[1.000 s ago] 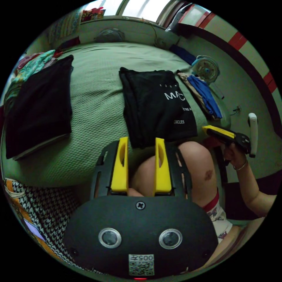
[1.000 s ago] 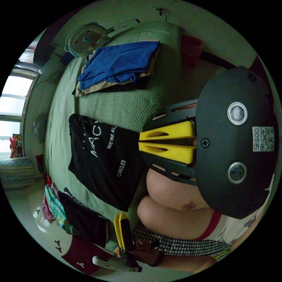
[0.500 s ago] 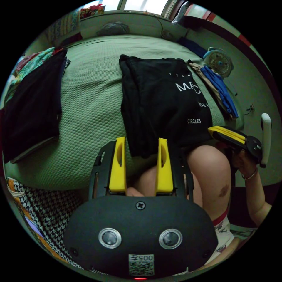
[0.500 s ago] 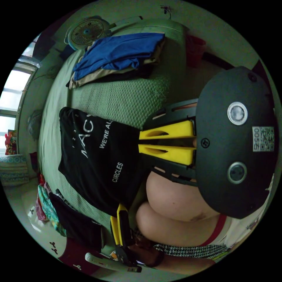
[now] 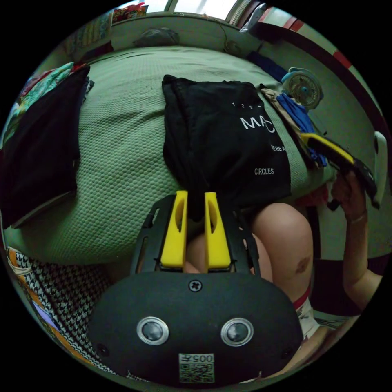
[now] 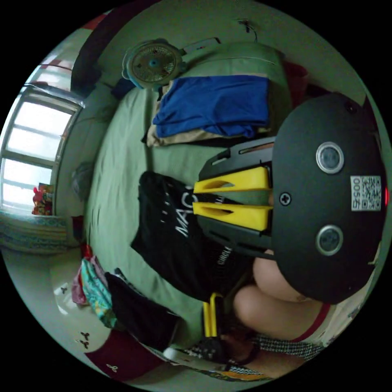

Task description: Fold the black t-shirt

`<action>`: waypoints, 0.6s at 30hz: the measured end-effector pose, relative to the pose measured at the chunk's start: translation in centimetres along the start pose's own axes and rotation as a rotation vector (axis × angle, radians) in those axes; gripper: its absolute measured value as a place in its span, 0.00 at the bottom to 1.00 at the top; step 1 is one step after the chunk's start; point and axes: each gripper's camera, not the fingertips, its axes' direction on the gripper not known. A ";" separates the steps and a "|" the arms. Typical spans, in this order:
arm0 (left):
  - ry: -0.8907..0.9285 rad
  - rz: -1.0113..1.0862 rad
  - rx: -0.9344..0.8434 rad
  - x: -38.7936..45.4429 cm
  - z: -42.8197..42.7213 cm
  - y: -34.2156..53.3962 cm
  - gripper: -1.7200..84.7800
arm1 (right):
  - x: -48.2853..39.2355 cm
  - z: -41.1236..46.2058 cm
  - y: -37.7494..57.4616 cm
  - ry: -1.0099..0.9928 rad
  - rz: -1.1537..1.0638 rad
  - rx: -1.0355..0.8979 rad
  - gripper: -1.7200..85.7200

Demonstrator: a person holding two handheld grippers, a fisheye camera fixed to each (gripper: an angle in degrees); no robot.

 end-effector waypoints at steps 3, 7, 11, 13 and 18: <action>0.012 -0.009 0.008 -0.9 -0.3 0.5 0.11 | 2.0 1.9 -4.5 -0.075 0.056 -0.034 0.07; -0.022 0.021 0.008 -1.7 -1.1 1.0 0.11 | 3.0 5.2 -9.5 -0.044 0.088 -0.060 0.10; -0.021 0.016 -0.009 -3.0 -2.2 1.2 0.11 | 3.8 9.9 -13.0 -0.085 0.163 -0.191 0.12; -0.004 0.006 -0.007 -4.1 -3.0 1.6 0.11 | 3.3 11.2 -13.7 -0.093 0.154 -0.221 0.12; 0.044 -0.010 -0.012 -6.6 -5.3 2.3 0.09 | -0.3 9.7 -15.1 -0.024 0.049 -0.174 0.05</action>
